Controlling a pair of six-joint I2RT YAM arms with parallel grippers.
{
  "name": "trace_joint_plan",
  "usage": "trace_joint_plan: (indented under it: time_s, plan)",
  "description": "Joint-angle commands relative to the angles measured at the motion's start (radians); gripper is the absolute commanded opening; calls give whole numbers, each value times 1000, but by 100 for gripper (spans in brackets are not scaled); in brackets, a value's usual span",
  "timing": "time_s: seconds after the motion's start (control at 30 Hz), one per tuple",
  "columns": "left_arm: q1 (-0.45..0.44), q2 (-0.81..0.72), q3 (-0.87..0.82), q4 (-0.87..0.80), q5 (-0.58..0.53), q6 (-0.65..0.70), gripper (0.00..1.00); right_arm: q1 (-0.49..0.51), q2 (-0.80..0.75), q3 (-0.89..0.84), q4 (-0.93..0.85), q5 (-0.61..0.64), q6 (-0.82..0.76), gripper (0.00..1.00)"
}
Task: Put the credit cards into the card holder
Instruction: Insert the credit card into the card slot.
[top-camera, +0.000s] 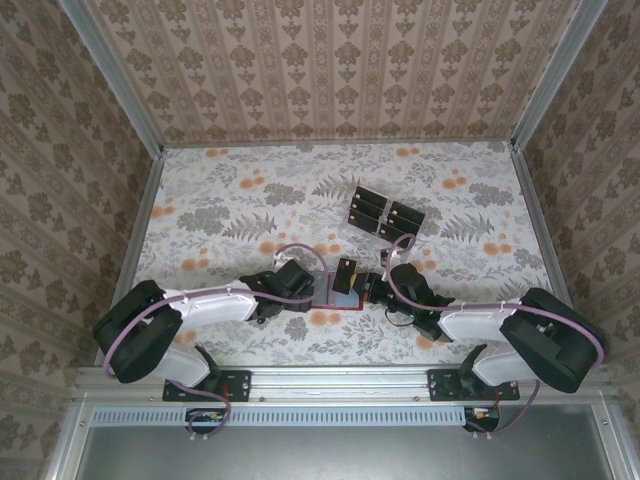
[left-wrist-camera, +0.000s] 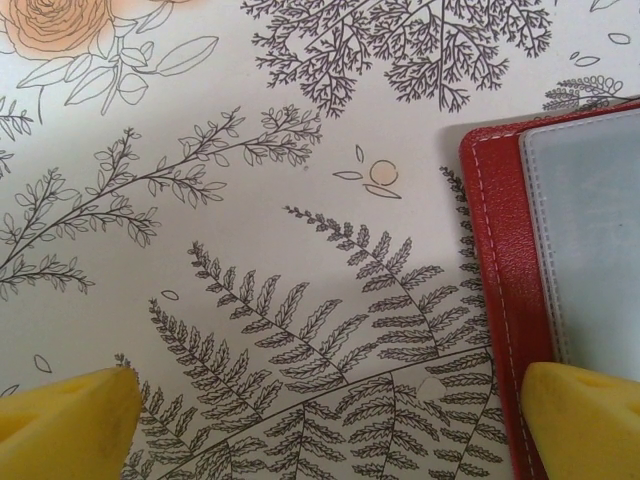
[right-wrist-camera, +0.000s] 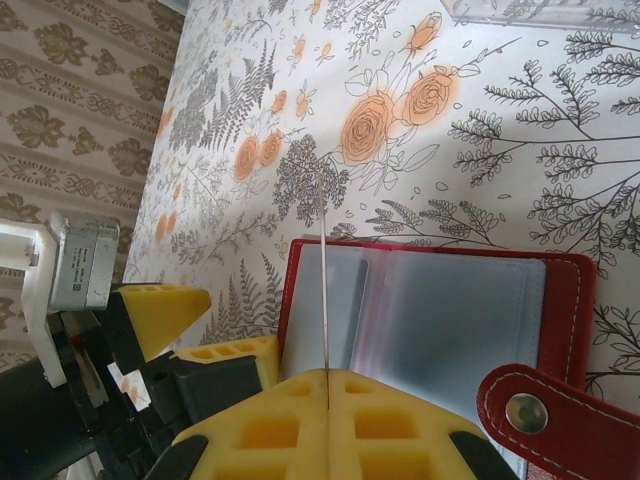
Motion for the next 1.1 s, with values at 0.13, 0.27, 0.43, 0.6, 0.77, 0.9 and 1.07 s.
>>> trace_joint_plan:
  time_s: [0.13,0.27,0.43,0.6,0.77,0.9,1.07]
  plan:
    - [-8,10,0,-39,-29,-21,100,10,36,-21,91,15,24,0]
    - [-10,9,-2,-40,-30,-22,100,12,72,-28,111,17,31,0]
    - [-11,6,-5,-40,-32,-25,100,15,88,-35,131,22,41,0]
    - [-11,9,-6,-37,-32,-26,100,18,110,-39,153,17,52,0]
    - [-14,9,-6,-36,-32,-26,100,21,143,-36,189,7,65,0]
    - [-14,8,-8,-37,-32,-28,100,24,173,-39,219,1,78,0]
    - [-13,8,-11,-36,-32,-30,100,29,198,-45,246,-4,90,0]
